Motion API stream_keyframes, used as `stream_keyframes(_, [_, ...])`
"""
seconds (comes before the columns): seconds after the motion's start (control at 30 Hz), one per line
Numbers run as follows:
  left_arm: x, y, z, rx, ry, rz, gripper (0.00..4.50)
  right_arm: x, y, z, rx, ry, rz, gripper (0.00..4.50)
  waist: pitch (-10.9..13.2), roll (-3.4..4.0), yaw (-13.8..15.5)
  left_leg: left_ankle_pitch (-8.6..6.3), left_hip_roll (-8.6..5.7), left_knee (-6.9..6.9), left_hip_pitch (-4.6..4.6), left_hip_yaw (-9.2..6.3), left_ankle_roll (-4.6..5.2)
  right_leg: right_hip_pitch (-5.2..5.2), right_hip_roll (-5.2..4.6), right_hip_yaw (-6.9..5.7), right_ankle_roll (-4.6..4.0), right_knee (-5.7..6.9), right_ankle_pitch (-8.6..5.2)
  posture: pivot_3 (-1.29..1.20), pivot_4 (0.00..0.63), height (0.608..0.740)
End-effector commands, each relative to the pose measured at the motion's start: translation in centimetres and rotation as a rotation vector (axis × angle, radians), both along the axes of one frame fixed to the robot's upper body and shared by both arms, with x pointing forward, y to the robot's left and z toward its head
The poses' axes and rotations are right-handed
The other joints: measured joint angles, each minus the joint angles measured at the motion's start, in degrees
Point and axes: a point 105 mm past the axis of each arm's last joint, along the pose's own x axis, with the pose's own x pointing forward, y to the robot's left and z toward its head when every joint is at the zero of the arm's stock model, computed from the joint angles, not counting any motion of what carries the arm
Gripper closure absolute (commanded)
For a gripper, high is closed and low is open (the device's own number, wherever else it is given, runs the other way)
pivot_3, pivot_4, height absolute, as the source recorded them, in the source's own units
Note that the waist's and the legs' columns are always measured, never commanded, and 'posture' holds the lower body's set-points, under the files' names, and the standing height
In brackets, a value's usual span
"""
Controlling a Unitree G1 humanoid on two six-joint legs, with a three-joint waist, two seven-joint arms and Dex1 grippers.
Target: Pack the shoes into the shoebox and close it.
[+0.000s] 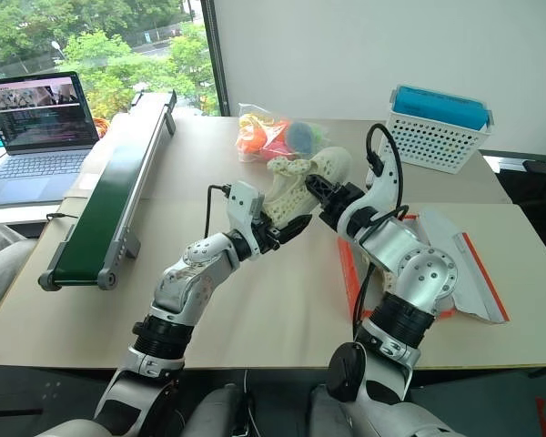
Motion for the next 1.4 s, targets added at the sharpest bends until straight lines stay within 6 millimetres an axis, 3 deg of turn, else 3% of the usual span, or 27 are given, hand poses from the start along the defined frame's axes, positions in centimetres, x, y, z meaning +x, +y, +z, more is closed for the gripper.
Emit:
stream_keyframes(0.03, [-0.1,-0.3,2.3,-0.03,-0.088,-0.007,1.32,-0.3,0.5,0.9,0.013,-0.042,0.011,3.62,0.0,0.0,-0.07,0.0,0.01,0.0,0.0,0.0,0.0,0.0,0.0,0.0,0.0,-0.01,0.0,0.0,0.15,0.705])
stream_keyframes(0.2, [-0.1,-0.4,2.0,0.01,-0.116,-0.002,1.32,-0.4,0.8,1.1,0.035,-0.051,0.017,3.62,0.0,0.0,-0.18,-0.01,0.0,-0.01,0.0,0.0,0.01,0.0,0.0,0.0,0.0,-0.03,0.0,0.0,0.15,0.705])
stream_keyframes(0.27, [-0.6,-0.6,2.0,-0.017,-0.118,-0.033,0.53,-0.3,0.7,1.3,0.074,-0.054,-0.003,3.64,0.0,0.0,-0.19,-0.01,0.01,-0.01,0.0,0.0,0.01,0.0,0.0,0.0,0.0,-0.04,0.0,0.0,0.15,0.705])
stream_keyframes(0.33, [-1.1,-1.0,1.7,0.032,-0.154,-0.066,0.11,0.0,-0.1,1.8,0.124,-0.059,-0.058,3.64,0.0,0.01,-0.17,-0.01,0.02,-0.01,-0.01,0.0,0.01,0.0,0.01,0.0,0.0,-0.05,0.0,0.0,0.15,0.705])
stream_keyframes(0.47, [-2.2,-1.2,1.3,0.07,-0.178,-0.132,0.11,0.5,-3.2,3.1,0.108,-0.089,-0.185,3.64,0.01,0.01,-0.22,-0.01,0.02,-0.02,-0.01,0.0,0.01,0.0,0.01,0.0,0.0,-0.04,0.0,0.0,0.15,0.705])
stream_keyframes(0.6, [-3.1,0.1,-0.5,0.182,-0.206,-0.174,0.11,0.2,-8.0,5.1,-0.177,-0.111,-0.262,3.64,0.14,0.23,0.24,-0.01,-0.03,0.01,-0.14,0.01,0.08,-0.02,-0.05,-0.01,0.01,-0.17,0.0,0.0,0.15,0.705])
stream_keyframes(0.73, [-3.2,1.1,-1.9,0.222,-0.184,-0.18,0.11,-0.1,-11.9,5.7,-0.442,-0.023,-0.294,3.64,0.14,0.33,0.12,-0.03,0.0,-0.03,-0.15,0.05,0.12,-0.07,-0.03,0.02,0.0,-0.2,-0.01,0.0,0.15,0.705])
stream_keyframes(0.83, [-3.2,1.1,-2.5,0.245,-0.183,-0.188,0.11,-0.9,-13.0,4.9,-0.62,0.125,-0.176,3.64,0.13,0.37,-0.07,-0.03,0.02,-0.02,-0.14,0.1,0.12,-0.09,-0.04,0.07,-0.02,-0.42,-0.02,0.0,0.15,0.705])
stream_keyframes(1.03, [-3.3,0.3,-2.7,0.243,-0.185,-0.212,0.11,-1.2,-13.3,1.6,-0.738,0.339,-0.037,3.64,0.12,0.39,-0.29,-0.04,0.09,-0.08,-0.09,0.12,0.13,-0.03,-0.01,0.13,-0.03,-0.57,-0.01,0.0,0.15,0.705])
stream_keyframes(1.4, [-3.9,-0.3,-3.2,0.235,-0.172,-0.226,0.11,-1.5,-12.8,-3.1,-0.818,0.512,0.104,3.64,0.12,0.39,0.55,-0.1,0.06,-0.01,-0.21,0.12,0.25,-0.03,-0.07,0.1,0.03,-0.74,0.03,0.0,0.15,0.705])
